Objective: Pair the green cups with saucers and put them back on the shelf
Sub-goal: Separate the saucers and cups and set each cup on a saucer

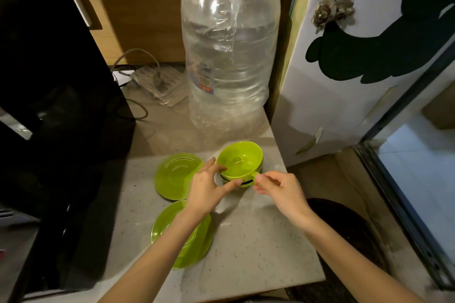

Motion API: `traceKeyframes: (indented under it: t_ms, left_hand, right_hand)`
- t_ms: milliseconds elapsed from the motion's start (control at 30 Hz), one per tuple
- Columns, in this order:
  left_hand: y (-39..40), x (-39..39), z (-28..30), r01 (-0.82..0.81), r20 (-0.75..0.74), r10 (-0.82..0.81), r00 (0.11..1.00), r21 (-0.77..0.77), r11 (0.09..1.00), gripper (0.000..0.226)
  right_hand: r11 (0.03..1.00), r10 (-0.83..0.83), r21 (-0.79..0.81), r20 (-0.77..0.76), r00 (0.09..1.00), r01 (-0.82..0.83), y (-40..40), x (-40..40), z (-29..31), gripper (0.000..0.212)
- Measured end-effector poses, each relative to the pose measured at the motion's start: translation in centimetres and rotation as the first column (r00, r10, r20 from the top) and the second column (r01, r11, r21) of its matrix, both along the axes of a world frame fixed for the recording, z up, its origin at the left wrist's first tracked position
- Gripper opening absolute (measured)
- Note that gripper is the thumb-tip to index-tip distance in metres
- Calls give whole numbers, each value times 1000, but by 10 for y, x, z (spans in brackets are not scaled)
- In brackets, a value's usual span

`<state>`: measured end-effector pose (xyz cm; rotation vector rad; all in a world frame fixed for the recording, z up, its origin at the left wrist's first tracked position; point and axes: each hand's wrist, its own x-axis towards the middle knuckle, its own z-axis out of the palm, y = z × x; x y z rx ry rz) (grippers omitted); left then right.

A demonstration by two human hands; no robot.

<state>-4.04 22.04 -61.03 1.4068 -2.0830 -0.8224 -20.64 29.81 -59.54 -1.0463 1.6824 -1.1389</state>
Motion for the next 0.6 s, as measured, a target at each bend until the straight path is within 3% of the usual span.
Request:
traceKeyframes:
  t_ms: [167,300,600]
  left_hand:
    - [-5,14,17,-54,-105,43,994,-106,993,47]
    - [-13,34,26,-136,-174,107,979,-162,977,50]
    - [-12,88,6,-323,-123,312,942,-82,943,52]
  right_hand:
    - [994,23,-103,7,1000,-22,-13,10,10,16]
    - [991,76,-123,149,986,-58,-30,30,13,18]
    - [981,189,-83,205,960,-175,-53,85,-8,12]
